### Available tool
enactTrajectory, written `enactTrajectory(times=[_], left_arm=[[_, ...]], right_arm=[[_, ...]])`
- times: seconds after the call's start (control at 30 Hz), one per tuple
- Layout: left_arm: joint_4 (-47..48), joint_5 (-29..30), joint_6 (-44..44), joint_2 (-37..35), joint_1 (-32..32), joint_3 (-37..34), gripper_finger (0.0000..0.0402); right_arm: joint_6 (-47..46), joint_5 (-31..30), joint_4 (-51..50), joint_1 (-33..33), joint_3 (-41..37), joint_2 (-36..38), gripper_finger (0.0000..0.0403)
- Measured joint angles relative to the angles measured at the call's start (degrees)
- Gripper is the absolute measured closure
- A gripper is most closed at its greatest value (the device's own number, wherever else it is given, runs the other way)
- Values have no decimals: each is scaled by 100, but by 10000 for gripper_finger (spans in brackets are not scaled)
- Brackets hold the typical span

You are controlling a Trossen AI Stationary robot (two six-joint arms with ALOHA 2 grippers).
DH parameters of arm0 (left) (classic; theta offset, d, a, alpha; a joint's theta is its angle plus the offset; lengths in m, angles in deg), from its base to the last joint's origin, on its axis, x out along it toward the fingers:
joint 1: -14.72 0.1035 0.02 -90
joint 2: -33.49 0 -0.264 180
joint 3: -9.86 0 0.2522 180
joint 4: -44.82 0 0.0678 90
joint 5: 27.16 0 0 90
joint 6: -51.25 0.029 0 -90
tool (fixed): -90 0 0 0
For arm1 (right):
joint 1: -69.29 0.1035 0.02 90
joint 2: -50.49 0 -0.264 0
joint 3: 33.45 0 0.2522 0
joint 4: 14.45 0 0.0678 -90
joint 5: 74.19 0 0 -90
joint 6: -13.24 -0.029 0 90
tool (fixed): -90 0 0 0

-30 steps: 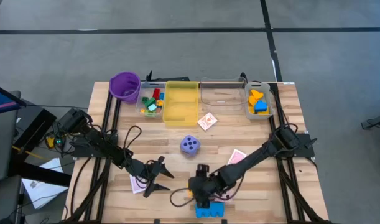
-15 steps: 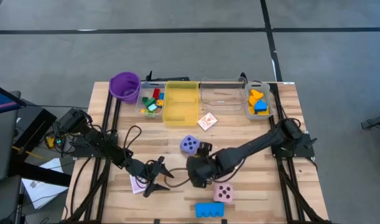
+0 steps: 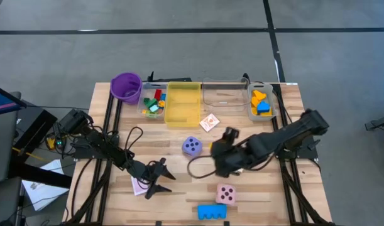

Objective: Pick & Place Toys
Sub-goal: Put the large yellow game piece into the gray bin

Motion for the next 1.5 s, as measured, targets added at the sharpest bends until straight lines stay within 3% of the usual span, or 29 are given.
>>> enactTrajectory(times=[0.17, 0.33, 0.6, 0.8, 1.1, 1.37, 1.5], left_arm=[[-1, 2, -303, 0, 0, 0, 133], [-13, 62, -172, 0, 49, 0, 133], [-216, 543, 1287, 0, 587, 0, 133], [-219, 584, 1397, -2, 1211, 0, 133], [-216, 573, 1396, -2, 1945, 0, 133], [-212, 551, 1389, -2, 2166, 0, 133], [-210, 551, 1198, -2, 2166, 0, 133]], right_arm=[[-335, -808, -610, -47, -457, 798, 97], [-508, -1377, -290, -352, -1804, 2112, 96], [-314, -2375, 1273, -1565, -4338, 4441, 96], [-768, -2566, 1892, -2676, -5680, 5579, 96], [-1345, -2503, 2249, -3914, -6680, 5917, 93], [-974, -2355, 2543, -4399, -6708, 5794, 15], [-715, -2352, 2796, -4534, -6708, 5794, 19]])
